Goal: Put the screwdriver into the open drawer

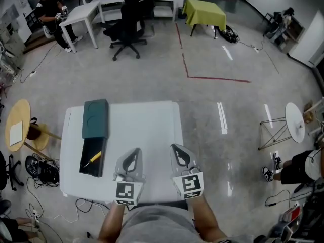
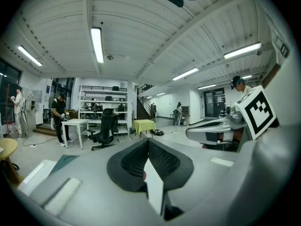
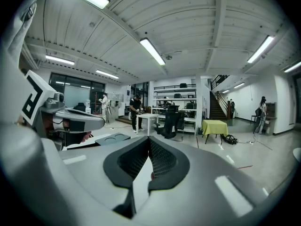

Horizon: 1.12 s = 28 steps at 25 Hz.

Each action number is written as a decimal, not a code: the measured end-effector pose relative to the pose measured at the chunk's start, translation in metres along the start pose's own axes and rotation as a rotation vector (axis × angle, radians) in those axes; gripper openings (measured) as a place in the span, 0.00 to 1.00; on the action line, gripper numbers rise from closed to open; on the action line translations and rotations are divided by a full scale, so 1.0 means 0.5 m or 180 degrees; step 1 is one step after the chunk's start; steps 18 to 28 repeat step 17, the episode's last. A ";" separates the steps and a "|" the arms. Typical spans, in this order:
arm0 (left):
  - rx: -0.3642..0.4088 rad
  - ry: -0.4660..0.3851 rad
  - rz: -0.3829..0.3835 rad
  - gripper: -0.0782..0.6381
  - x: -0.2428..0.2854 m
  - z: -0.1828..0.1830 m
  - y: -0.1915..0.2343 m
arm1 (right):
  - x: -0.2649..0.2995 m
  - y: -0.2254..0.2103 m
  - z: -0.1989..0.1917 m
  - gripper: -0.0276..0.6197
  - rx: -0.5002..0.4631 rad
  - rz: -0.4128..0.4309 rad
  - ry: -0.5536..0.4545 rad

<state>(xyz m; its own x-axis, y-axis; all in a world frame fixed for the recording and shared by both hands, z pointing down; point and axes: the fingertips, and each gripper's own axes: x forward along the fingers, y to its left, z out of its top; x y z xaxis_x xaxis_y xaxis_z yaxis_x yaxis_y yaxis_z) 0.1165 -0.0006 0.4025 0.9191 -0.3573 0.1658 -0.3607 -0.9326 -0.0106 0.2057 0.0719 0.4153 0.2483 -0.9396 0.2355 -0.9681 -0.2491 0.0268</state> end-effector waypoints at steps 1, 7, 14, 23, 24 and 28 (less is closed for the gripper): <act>0.0003 -0.0003 0.0006 0.12 -0.001 -0.001 0.001 | 0.000 0.001 -0.001 0.05 -0.0001 0.0004 0.0000; 0.0008 0.0008 0.0028 0.13 -0.006 -0.004 0.009 | 0.005 0.007 -0.002 0.05 0.0005 0.0025 -0.0013; 0.0009 0.0008 0.0036 0.12 -0.005 -0.007 0.011 | 0.009 0.010 -0.012 0.05 0.0004 0.0045 0.0018; 0.0003 0.0010 0.0041 0.12 -0.005 -0.006 0.010 | 0.008 0.010 -0.011 0.05 -0.0001 0.0058 0.0029; 0.0003 0.0010 0.0041 0.12 -0.005 -0.006 0.010 | 0.008 0.010 -0.011 0.05 -0.0001 0.0058 0.0029; 0.0003 0.0010 0.0041 0.12 -0.005 -0.006 0.010 | 0.008 0.010 -0.011 0.05 -0.0001 0.0058 0.0029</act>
